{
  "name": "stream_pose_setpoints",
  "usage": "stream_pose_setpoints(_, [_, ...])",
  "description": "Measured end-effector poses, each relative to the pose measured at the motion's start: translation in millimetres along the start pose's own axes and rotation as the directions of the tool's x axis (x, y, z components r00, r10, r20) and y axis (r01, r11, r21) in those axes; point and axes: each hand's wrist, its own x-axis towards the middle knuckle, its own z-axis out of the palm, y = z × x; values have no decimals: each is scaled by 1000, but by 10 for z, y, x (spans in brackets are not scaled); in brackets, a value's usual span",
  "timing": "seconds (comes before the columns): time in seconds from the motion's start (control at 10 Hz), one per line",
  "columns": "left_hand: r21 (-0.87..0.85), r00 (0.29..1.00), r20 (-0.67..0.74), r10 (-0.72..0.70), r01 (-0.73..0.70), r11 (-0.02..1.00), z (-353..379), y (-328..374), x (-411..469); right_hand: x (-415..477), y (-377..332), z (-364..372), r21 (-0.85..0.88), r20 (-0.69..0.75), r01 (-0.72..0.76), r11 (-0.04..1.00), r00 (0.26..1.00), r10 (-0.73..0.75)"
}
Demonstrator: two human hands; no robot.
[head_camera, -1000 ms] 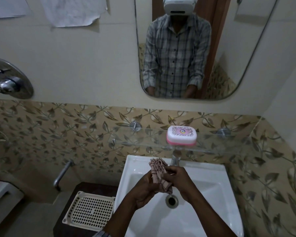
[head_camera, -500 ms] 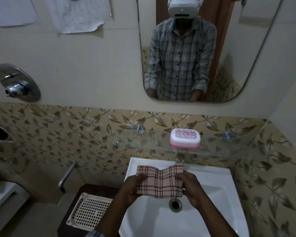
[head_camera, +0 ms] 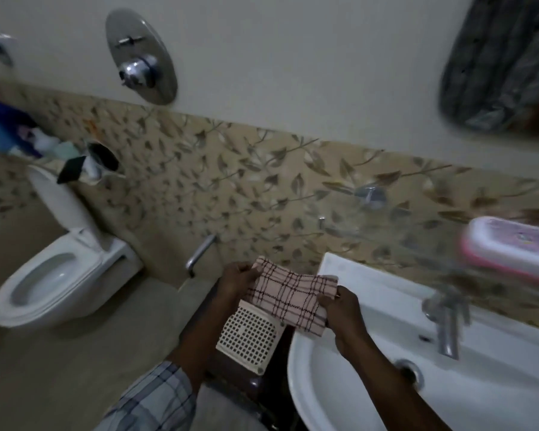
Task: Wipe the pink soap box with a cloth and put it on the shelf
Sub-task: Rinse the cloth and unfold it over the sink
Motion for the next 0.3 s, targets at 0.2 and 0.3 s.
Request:
stream_pose_setpoints(0.2, [310, 987, -150, 55, -6, 951, -805, -968, 607, 173, 631, 1228, -186, -57, -31, 982, 998, 21])
stream_pose_setpoints(0.3, [510, 989, -148, -19, 92, 855, -1031, -1843, 849, 357, 1287, 1727, -167, -111, -196, 966, 977, 179])
